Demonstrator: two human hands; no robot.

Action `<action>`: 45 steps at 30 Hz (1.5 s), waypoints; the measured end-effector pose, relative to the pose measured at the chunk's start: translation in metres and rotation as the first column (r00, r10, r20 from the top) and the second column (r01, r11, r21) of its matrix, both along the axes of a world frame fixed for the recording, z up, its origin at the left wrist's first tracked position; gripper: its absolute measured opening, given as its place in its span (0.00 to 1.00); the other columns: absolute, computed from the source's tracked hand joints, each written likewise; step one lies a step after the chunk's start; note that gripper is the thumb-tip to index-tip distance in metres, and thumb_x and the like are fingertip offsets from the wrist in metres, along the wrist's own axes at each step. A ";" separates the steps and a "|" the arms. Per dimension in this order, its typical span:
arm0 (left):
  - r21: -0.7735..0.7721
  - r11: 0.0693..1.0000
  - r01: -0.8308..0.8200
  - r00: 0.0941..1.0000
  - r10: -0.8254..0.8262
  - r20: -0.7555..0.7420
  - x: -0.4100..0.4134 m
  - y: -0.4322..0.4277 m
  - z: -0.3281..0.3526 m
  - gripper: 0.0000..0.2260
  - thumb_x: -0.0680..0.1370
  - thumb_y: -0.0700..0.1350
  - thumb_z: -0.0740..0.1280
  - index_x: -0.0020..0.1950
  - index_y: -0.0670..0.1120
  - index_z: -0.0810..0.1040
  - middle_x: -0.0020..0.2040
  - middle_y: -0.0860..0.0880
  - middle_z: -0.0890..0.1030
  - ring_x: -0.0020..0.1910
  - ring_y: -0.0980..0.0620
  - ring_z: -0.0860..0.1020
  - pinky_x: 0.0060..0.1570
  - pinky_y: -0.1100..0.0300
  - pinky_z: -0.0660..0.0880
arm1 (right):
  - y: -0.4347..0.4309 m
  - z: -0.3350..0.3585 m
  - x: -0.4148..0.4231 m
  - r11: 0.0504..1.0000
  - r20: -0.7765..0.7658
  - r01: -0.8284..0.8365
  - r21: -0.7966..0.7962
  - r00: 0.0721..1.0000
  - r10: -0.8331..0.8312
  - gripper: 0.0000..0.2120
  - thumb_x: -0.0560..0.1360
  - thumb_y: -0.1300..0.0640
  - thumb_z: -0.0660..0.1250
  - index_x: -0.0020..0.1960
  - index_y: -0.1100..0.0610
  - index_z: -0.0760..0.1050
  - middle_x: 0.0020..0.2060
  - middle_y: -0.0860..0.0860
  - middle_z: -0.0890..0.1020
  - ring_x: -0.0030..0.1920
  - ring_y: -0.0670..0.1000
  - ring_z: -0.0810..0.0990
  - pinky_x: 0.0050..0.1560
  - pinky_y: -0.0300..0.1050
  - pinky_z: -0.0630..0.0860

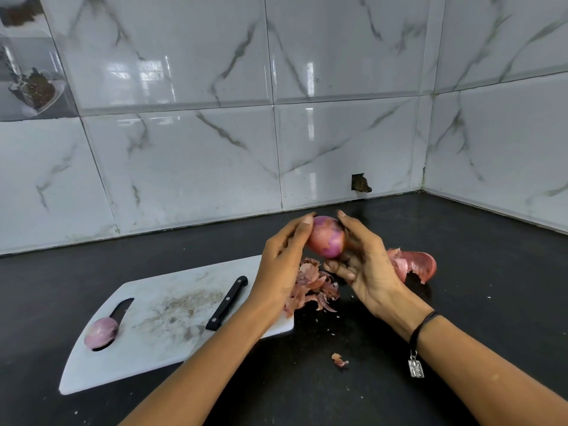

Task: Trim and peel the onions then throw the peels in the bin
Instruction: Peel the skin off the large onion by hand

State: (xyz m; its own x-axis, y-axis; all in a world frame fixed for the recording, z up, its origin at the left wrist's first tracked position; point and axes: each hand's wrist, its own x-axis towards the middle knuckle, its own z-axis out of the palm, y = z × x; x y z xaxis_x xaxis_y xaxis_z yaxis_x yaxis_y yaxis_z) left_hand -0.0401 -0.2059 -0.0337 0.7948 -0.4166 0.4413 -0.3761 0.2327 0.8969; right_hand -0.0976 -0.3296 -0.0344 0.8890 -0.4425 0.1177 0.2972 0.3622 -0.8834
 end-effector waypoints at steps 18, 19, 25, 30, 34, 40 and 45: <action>0.144 0.988 -0.046 0.912 -0.017 0.411 0.007 0.013 0.007 0.23 0.64 0.43 0.84 0.56 0.49 0.80 0.56 0.55 0.83 0.58 0.58 0.81 0.56 0.65 0.78 | 0.008 0.007 -0.009 0.959 0.064 0.121 -0.256 0.992 -0.108 0.14 0.83 0.51 0.58 0.50 0.49 0.82 0.41 0.48 0.85 0.38 0.45 0.83 0.31 0.36 0.76; 0.155 0.987 -0.052 0.906 -0.019 0.422 0.007 0.014 0.008 0.23 0.64 0.43 0.84 0.55 0.49 0.80 0.55 0.56 0.83 0.58 0.59 0.81 0.55 0.66 0.79 | 0.008 0.007 -0.010 0.955 0.065 0.119 -0.270 0.992 -0.105 0.13 0.83 0.52 0.58 0.52 0.51 0.82 0.41 0.47 0.85 0.38 0.45 0.84 0.31 0.36 0.76; 0.195 0.977 -0.091 0.887 -0.010 0.462 0.009 0.016 0.008 0.16 0.65 0.44 0.84 0.44 0.48 0.79 0.53 0.55 0.81 0.56 0.59 0.81 0.50 0.63 0.81 | 0.009 0.006 -0.012 0.939 0.088 0.119 -0.322 0.992 -0.095 0.14 0.84 0.55 0.58 0.56 0.57 0.81 0.42 0.52 0.84 0.37 0.46 0.81 0.29 0.36 0.75; 0.184 0.981 -0.057 0.912 -0.023 0.410 0.008 0.015 0.007 0.19 0.65 0.43 0.84 0.49 0.49 0.79 0.56 0.54 0.81 0.58 0.58 0.81 0.50 0.61 0.82 | 0.010 0.007 -0.013 0.935 0.102 0.126 -0.333 0.990 -0.097 0.14 0.84 0.56 0.57 0.56 0.59 0.80 0.39 0.49 0.84 0.36 0.45 0.81 0.28 0.35 0.74; 0.230 0.972 -0.051 0.886 -0.062 0.459 0.009 0.016 0.009 0.22 0.67 0.43 0.83 0.57 0.51 0.80 0.59 0.53 0.79 0.61 0.58 0.78 0.52 0.62 0.82 | 0.011 0.007 -0.013 0.936 0.091 0.131 -0.328 0.990 -0.107 0.12 0.84 0.56 0.58 0.56 0.60 0.80 0.37 0.47 0.82 0.32 0.41 0.80 0.26 0.34 0.73; 0.252 0.963 -0.095 0.875 -0.039 0.482 0.011 0.017 0.007 0.18 0.67 0.44 0.83 0.52 0.46 0.80 0.56 0.50 0.78 0.57 0.59 0.78 0.49 0.67 0.80 | 0.010 0.005 -0.011 0.928 0.081 0.135 -0.348 0.990 -0.114 0.13 0.84 0.56 0.58 0.56 0.61 0.80 0.34 0.47 0.81 0.30 0.41 0.78 0.25 0.34 0.71; 0.232 0.968 -0.094 0.886 -0.024 0.462 0.011 0.016 0.006 0.15 0.66 0.44 0.83 0.43 0.48 0.78 0.57 0.51 0.79 0.57 0.59 0.80 0.48 0.65 0.81 | 0.010 0.005 -0.012 0.937 0.088 0.126 -0.327 0.991 -0.102 0.14 0.84 0.56 0.58 0.55 0.62 0.80 0.33 0.48 0.81 0.28 0.41 0.77 0.24 0.33 0.71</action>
State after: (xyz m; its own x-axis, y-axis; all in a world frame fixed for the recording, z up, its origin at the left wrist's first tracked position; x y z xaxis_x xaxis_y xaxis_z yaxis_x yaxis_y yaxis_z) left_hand -0.0296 -0.1896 -0.0276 0.5439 -0.5326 0.6484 -0.7617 0.0108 0.6478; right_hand -0.1098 -0.3198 -0.0292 0.8194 -0.4657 0.3341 0.3837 0.0127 -0.9234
